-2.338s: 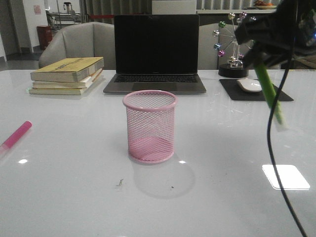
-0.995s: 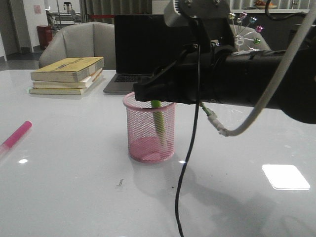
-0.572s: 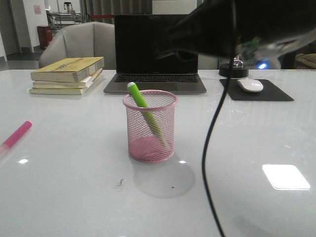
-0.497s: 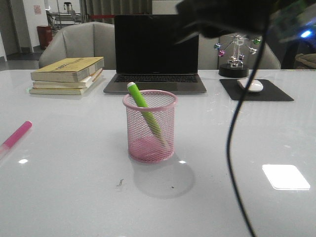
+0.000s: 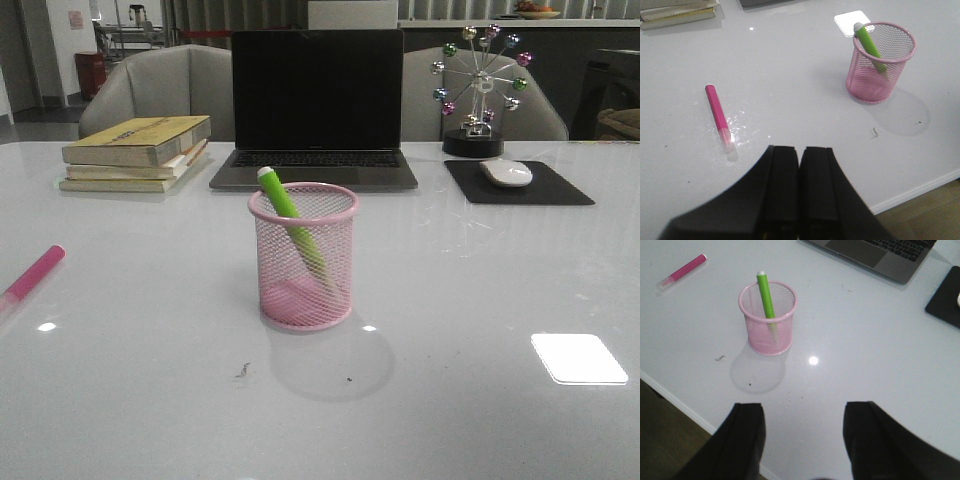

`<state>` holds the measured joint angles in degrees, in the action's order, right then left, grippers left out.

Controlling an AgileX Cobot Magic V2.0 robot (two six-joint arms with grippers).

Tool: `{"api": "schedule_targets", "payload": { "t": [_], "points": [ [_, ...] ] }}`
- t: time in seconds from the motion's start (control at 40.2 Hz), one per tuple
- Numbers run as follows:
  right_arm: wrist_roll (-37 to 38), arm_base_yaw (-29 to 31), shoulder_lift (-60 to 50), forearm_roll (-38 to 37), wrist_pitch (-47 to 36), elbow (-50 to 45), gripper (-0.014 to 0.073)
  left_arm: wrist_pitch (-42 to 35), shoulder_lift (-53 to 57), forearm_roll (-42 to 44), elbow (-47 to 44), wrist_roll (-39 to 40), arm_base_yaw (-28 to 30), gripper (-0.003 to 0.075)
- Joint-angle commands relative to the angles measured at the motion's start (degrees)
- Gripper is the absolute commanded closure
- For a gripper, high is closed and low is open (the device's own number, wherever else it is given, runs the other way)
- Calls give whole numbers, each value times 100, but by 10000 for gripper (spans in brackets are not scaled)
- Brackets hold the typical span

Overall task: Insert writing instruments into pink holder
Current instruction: 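Withdraw the right gripper away from the holder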

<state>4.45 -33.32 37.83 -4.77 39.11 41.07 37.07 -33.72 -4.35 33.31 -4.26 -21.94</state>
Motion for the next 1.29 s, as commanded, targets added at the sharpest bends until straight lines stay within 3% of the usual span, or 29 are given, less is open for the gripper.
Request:
{"api": "schedule_targets", "payload": {
  "t": [0.0,0.87,0.945,1.119,1.169,1.268],
  "points": [
    [-32,12,-266,-33,-7,152,125,-418,-37,-61,155,7,-45,629],
    [-32,12,-384,-33,195,152,125,-628,-62,-209,155,7,-45,622],
    [-32,12,-384,-33,195,152,125,-589,-183,-198,165,7,-45,537],
    [-32,12,-384,-33,195,152,125,-548,-829,-161,176,182,-45,167],
    [-32,12,-384,-33,195,152,125,-469,-1117,-100,220,185,-31,124],
    [-32,12,-384,-33,195,152,125,-186,-1865,-41,477,185,123,117]
  ]
}}
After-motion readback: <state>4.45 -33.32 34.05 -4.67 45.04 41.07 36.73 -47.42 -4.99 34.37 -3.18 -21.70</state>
